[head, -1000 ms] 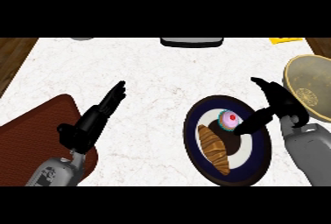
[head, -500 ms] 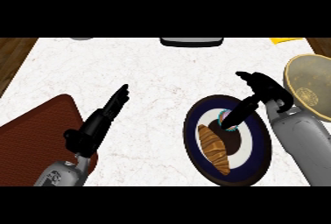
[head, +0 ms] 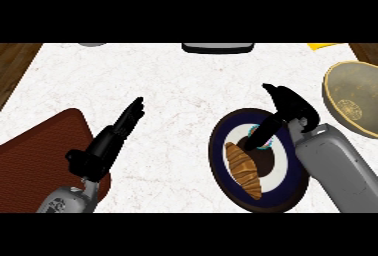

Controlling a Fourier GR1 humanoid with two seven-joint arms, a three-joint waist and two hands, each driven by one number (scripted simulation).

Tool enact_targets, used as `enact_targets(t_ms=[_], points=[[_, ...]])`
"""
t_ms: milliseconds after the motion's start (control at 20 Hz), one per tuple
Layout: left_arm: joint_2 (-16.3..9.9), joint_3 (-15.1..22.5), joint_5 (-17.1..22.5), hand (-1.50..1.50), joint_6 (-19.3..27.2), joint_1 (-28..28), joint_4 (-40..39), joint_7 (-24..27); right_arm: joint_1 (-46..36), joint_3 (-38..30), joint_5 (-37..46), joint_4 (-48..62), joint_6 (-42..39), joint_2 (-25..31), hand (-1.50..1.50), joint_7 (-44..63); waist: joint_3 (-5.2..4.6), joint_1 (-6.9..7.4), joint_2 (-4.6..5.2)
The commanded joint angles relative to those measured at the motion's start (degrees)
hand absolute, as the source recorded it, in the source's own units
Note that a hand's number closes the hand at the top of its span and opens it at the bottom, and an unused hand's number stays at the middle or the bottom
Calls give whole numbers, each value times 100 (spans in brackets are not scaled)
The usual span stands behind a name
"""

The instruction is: Pick the cupcake from the plate and place it in the bowl

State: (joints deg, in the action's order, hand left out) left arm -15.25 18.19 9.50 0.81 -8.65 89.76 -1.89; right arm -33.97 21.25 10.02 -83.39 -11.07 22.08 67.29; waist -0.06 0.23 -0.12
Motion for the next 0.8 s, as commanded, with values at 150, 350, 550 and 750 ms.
enact_targets(t_ms=[150, 350, 550, 750], points=[[-143, -223, 5, 0, -279, 50, 64, 32, -37, 238, 742, -25, 96, -277, -150, 919, 2, 8, 0], [113, -62, -72, 0, -164, 110, 117, -41, 14, 305, 1138, 29, 7, -145, -150, 959, 2, -3, -3], [145, -267, -112, 0, -141, -118, -60, -128, 294, 234, 1410, 14, 106, -260, -150, 821, 3, -28, 5], [116, -248, -175, 0, -272, 228, -32, 167, 497, 108, 1435, 20, -76, -318, -150, 831, 1, -21, 4]])
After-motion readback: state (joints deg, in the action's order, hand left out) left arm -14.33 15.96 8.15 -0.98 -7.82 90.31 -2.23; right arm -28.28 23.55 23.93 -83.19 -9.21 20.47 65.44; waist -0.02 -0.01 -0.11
